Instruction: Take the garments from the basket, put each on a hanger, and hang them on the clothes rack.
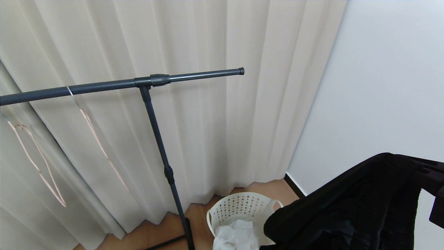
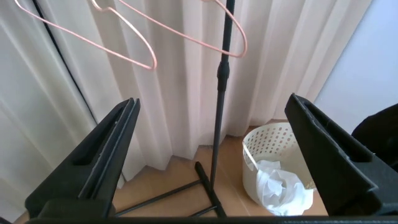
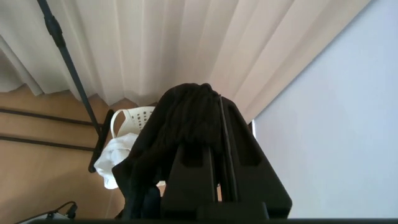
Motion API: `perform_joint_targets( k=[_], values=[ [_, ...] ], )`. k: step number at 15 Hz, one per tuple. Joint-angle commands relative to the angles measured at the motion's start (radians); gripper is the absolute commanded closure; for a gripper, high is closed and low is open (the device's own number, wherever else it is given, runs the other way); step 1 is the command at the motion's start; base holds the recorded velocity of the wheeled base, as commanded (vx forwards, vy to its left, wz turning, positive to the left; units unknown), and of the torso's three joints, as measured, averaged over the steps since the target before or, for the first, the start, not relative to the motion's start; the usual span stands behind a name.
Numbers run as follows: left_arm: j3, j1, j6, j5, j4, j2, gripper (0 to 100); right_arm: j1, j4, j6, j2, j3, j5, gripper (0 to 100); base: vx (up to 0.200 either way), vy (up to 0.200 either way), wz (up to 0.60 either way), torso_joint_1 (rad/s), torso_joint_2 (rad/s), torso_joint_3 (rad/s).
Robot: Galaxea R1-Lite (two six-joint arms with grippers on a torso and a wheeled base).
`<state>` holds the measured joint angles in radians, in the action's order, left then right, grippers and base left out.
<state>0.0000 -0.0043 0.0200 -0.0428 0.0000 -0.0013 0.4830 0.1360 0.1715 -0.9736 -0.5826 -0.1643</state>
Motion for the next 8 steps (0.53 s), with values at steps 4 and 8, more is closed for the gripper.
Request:
perform_joint_targets(
  k=[4,8],
  values=[
    [0.000,0.000,-0.002,0.000,0.000,0.001,0,0.000,0.001,0.020,-0.002,0.006,0.000,100,0.000,0.000,0.00,0.172,-0.39,-0.223],
    [0.000,0.000,0.000,-0.002,0.000,0.001,0,0.000,0.001,0.020,-0.002,0.007,0.000,100,0.000,0.000,0.00,0.167,-0.37,-0.201]
  ],
)
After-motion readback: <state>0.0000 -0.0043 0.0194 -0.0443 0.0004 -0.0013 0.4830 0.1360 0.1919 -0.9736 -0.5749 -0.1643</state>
